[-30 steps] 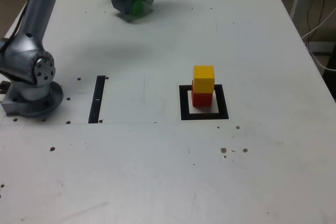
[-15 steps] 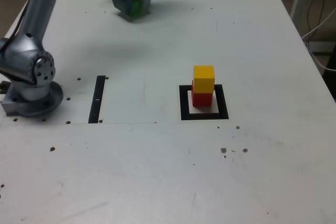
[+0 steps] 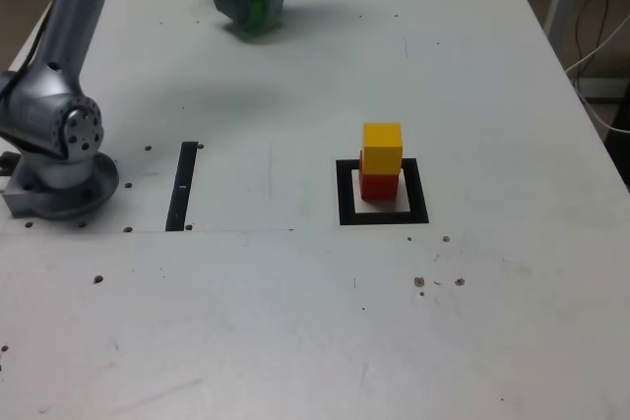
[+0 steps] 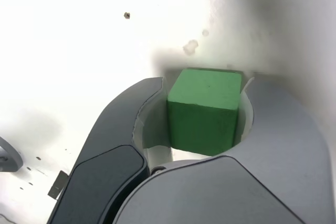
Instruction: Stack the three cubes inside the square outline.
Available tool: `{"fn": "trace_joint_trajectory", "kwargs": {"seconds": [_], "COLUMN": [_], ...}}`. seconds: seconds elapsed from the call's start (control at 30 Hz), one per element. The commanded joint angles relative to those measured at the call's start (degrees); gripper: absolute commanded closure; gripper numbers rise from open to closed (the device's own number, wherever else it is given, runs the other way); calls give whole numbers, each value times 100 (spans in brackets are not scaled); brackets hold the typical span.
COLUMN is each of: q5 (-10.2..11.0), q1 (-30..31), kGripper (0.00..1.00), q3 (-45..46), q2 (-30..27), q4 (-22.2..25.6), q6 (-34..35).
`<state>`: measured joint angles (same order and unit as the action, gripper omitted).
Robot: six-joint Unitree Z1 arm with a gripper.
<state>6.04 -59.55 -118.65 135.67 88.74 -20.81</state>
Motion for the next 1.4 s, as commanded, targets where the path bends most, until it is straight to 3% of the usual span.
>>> {"fn": "trace_joint_trajectory", "kwargs": {"seconds": [0.0, 0.9, 1.37], "q5": [-9, -477, -495], "q1": [70, 1873, 3078], "kGripper": [73, 73, 73], "q3": [73, 1409, 1690], "q2": [-164, -1802, -2236], "q4": [48, 21, 108], "q6": [-47, -359, 1]}}
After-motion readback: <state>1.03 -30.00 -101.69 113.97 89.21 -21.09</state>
